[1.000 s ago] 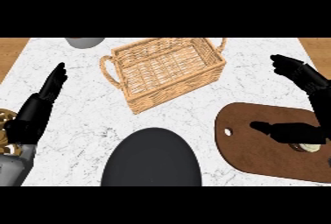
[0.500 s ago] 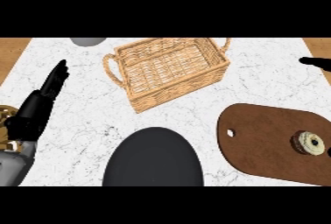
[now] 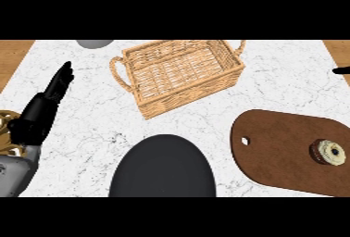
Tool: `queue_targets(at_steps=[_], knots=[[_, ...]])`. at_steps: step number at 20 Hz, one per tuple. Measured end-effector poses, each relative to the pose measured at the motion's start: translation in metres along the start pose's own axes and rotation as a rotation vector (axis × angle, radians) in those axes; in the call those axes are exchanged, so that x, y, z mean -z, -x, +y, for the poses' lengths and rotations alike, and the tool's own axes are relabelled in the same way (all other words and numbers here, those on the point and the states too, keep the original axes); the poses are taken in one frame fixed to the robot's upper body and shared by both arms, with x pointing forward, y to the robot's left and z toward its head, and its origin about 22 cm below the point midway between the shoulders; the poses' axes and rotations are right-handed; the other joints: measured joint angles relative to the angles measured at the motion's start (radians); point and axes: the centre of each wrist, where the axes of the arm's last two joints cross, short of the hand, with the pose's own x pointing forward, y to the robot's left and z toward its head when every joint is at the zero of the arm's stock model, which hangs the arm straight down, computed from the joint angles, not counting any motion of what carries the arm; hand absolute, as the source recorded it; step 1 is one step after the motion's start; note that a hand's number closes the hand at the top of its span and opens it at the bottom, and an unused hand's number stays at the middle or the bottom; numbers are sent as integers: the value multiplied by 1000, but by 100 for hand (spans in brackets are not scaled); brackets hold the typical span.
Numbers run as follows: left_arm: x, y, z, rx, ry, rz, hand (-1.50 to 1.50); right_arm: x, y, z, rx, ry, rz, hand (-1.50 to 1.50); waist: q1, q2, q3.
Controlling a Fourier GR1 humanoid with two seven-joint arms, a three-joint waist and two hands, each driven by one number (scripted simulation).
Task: Pick the cupcake from the cutting board and place it in the basket
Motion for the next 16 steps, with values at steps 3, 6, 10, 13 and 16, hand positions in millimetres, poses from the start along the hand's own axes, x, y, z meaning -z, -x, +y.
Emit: queue_targets(at_steps=[3, 6, 10, 13, 16], knots=[[-3, -1, -3, 0, -4, 1, 0, 9, 8, -2, 0, -30, 13, -150, 1, -1, 1], [-3, 0, -4, -1, -1, 5, 0, 18, 14, 4, -11, -50, 19, -150, -3, -1, 1], [-3, -2, 4, -6, -2, -1, 0, 31, 19, 15, -39, -88, 29, -150, -3, -1, 1], [-2, -3, 5, -6, -1, -5, 0, 49, 24, 32, -68, -127, 59, -150, -2, 0, 2], [0, -5, 6, -1, -7, -3, 0, 63, 29, 44, -83, -156, 72, -150, -3, 0, 2]])
